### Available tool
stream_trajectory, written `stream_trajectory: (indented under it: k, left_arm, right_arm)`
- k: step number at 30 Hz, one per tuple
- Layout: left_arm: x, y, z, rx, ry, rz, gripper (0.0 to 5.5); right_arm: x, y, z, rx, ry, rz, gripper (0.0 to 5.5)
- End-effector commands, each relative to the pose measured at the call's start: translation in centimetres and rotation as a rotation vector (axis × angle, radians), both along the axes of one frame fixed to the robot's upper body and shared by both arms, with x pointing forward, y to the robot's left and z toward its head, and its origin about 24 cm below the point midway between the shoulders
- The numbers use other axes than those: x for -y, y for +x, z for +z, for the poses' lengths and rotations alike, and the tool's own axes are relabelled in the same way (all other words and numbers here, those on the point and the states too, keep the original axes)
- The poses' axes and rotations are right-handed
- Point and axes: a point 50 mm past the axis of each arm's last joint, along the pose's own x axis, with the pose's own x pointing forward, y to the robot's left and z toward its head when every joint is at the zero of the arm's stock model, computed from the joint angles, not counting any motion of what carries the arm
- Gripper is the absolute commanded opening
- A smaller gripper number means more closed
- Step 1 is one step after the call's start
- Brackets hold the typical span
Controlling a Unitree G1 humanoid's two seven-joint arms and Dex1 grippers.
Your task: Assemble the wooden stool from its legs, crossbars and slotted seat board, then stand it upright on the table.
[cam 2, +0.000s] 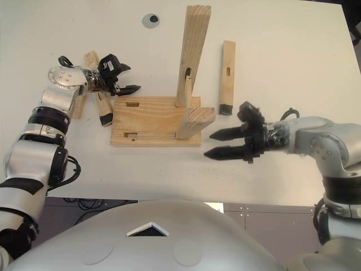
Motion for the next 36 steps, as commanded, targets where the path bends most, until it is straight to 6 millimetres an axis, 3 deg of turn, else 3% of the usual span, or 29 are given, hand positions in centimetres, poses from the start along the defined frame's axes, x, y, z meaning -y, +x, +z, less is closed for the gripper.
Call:
stream_trajectory:
  k: [1, 7, 12, 18, 24, 31, 34, 36]
  left_arm:
    - [-0.9, -1.4, -2.1, -0.111, 0.07, 0.001, 3.45]
    - [-0.9, -1.3, -1.8, -0.115, 0.07, -0.014, 3.45]
    - [0.8, -1.5, -0.9, -0.106, -0.057, -0.064, 3.45]
    - [2.4, -3.3, 1.0, -0.095, -0.124, -0.151, 3.45]
    - [3.3, -4.7, 1.0, -0.098, -0.157, -0.126, 3.45]
    - [2.1, -3.9, 1.5, -0.019, -0.189, 0.023, 3.45]
    - [0.1, -4.5, 3.7, 0.068, -0.272, 0.134, 3.45]
    - [-2.1, -5.3, 5.1, 0.131, -0.312, 0.238, 3.45]
  right_arm:
    - [-2.0, -1.6, -2.0, -0.058, -0.045, 0.047, 4.48]
    - [-3.0, 2.3, -6.8, 0.057, -0.113, -0.197, 4.48]
    - [-4.1, 5.6, -7.0, 0.218, -0.149, -0.376, 4.48]
    - [-6.7, 9.3, -6.0, 0.326, -0.134, -0.526, 4.48]
    - [-6.0, 10.3, -5.4, 0.349, -0.14, -0.578, 4.48]
    - [-4.0, 10.3, -2.0, 0.401, -0.076, -0.61, 4.48]
    - [-3.2, 10.3, 0.9, 0.467, 0.016, -0.625, 4.48]
    - [-2.5, 9.8, 1.5, 0.477, 0.041, -0.636, 4.48]
